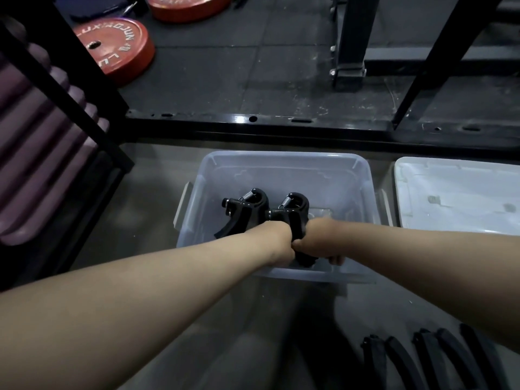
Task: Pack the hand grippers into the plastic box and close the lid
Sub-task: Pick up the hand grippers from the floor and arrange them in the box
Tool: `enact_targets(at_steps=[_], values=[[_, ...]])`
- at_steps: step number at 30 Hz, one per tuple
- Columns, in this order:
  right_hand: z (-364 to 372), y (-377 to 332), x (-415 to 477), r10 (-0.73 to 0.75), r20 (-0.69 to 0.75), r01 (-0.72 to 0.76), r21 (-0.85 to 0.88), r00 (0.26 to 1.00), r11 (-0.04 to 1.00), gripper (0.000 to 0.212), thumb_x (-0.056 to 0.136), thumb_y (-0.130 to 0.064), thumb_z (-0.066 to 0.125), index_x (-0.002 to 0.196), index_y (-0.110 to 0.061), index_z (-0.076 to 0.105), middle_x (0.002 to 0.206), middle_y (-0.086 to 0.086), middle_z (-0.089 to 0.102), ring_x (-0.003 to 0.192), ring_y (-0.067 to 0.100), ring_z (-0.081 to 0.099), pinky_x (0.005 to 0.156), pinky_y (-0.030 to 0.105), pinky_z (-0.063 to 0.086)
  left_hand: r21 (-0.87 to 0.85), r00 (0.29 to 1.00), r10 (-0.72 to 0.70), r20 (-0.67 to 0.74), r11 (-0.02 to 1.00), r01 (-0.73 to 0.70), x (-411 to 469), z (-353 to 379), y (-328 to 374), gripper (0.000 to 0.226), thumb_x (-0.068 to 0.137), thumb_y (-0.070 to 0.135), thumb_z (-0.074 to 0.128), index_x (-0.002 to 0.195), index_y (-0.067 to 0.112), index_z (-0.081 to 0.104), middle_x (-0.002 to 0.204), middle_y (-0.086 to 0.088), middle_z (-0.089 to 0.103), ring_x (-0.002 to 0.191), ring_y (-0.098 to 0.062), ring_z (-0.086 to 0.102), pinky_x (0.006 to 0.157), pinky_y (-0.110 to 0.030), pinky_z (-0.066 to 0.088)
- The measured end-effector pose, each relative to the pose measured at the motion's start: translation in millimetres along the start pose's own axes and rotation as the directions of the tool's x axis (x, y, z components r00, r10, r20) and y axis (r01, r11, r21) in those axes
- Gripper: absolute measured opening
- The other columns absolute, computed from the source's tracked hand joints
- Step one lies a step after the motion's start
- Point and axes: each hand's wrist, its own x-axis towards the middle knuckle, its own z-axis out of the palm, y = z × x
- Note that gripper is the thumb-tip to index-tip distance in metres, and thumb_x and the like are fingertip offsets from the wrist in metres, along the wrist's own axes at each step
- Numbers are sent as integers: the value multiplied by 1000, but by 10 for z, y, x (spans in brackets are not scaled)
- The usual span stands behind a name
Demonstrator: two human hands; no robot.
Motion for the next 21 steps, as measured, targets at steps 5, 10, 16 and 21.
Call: enact_targets(at_steps=[5,10,16,21], values=[[78,-15,76,4,-7,-3,133,1000,991,29,86,-19,48,74,1,64,69,18,69,56,36,68,51,41,60,-63,999,-34,30,997,36,90,36,59,11,89,18,57,96,13,62,82,-3,55,85,-25,59,75,-28,48],[88,13,107,10,-34,-2,218,999,976,28,88,-20,49,85,4,62,78,21,70,65,41,71,55,49,60,-107,999,-41,-23,994,38,105,45,34,9,87,17,58,78,15,55,72,-2,53,68,-23,55,64,-28,44],[141,17,173,106,-56,-71,437,993,897,17,88,-20,58,75,-8,56,65,8,62,50,23,61,40,22,48,-270,993,-56,108,959,84,155,62,48,12,88,23,62,94,12,60,89,-6,62,82,-25,62,68,-30,49],[183,32,290,93,-128,-20,480,987,877,10,83,-21,63,84,-11,61,84,11,67,69,26,67,60,36,59,-339,989,-120,88,930,143,157,68,20,12,88,18,58,97,12,54,86,-7,55,85,-29,59,63,-29,43]])
